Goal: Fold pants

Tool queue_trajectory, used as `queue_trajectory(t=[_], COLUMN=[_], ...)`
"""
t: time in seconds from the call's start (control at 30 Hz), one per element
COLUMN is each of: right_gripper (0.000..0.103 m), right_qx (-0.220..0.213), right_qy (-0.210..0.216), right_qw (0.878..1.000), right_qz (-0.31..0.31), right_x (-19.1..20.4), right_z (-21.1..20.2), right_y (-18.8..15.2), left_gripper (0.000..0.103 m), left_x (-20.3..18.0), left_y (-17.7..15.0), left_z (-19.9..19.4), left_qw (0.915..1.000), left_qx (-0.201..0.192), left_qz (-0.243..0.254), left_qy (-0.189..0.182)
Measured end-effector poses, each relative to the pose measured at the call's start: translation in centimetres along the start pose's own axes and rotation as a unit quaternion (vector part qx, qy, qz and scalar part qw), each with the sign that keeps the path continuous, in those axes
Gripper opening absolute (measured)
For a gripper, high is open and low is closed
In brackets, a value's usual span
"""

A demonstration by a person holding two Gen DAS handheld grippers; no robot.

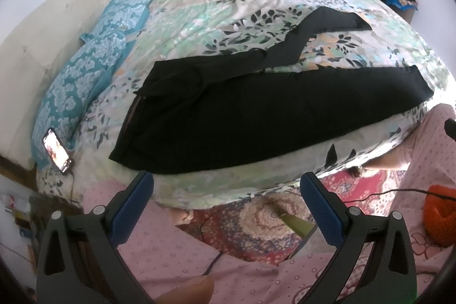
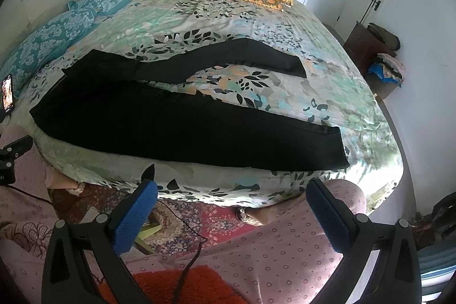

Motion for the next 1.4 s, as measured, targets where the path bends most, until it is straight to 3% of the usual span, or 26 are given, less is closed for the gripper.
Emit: queue_trajectory(t=[1.4], right_gripper=[0.103], right_qx=[0.017], right_qy=[0.016], right_qw=[1.0], right_qz=[-0.018], right_x=[0.8], right_z=[1.2], right_y=[0.6], left_gripper=[0.103], left_x=[1.0], left_y=[-0.6], left_z=[1.1], left_qw=[0.9995], left_qx=[0.022], left_qz=[-0.022], left_qy=[-0.003])
Point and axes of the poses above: each gripper's, at about its wrist camera, not at the fingertips, and z roughly the way its jaws point, x to its left, y to its top, the point moved 8 cm from there along z, roughly the way its jaws point, and after that the axes turned 4 degrees about y, right-handed, at the moved point
